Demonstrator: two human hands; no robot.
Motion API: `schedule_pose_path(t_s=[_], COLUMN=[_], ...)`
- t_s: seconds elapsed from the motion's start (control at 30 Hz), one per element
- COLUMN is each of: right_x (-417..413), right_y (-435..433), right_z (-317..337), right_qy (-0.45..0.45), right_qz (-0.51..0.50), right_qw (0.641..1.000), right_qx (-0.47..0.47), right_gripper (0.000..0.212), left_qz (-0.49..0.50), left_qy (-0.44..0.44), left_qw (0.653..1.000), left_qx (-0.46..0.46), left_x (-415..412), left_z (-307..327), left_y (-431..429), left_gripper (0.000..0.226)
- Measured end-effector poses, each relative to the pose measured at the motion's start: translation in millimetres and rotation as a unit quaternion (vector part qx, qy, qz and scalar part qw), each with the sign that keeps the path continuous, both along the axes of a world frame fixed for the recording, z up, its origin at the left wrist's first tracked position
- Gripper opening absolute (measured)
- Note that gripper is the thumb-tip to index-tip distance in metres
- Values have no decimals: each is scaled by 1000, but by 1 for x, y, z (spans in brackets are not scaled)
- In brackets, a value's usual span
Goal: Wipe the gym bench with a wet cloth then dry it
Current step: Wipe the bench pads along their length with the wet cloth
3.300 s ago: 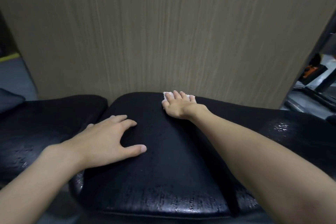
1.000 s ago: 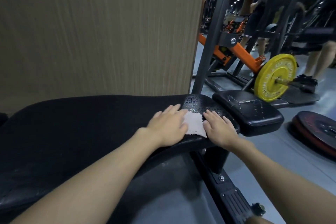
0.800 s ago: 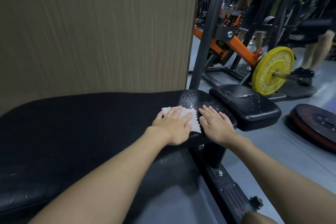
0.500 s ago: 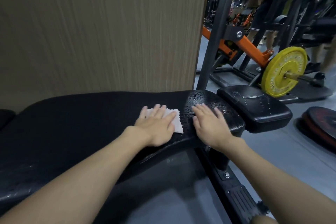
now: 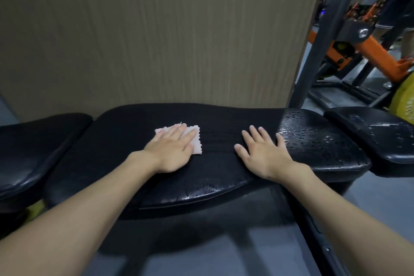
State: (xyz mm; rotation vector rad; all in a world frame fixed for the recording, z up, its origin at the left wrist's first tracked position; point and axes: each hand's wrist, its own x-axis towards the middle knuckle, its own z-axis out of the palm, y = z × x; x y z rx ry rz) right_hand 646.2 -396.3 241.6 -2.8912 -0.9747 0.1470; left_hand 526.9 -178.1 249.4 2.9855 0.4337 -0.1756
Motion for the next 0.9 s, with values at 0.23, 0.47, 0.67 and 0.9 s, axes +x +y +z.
schedule_pose_path(t_s=[0.23,0.47,0.67,0.9], right_x=[-13,-16,-13,8], right_y=[29,30,19,-30], right_z=[-1,-1,0,2], right_qy=[11,5,8,-37], right_qz=[19,24,63,10], right_qw=[1000,1000,996,988], right_qx=[-22,-8,68,149], right_gripper=[67,67,55,45], left_qz=[109,203,216,103], left_qy=[-2,-8,-12,-9], left_qw=[994,979,976,995], left_qx=[5,20,34,14], left_x=[-77,-139,-146,-101], left_z=[1,-8,-11,-4], left_y=[62,99,65,-19], left_gripper=[55,54,55,55])
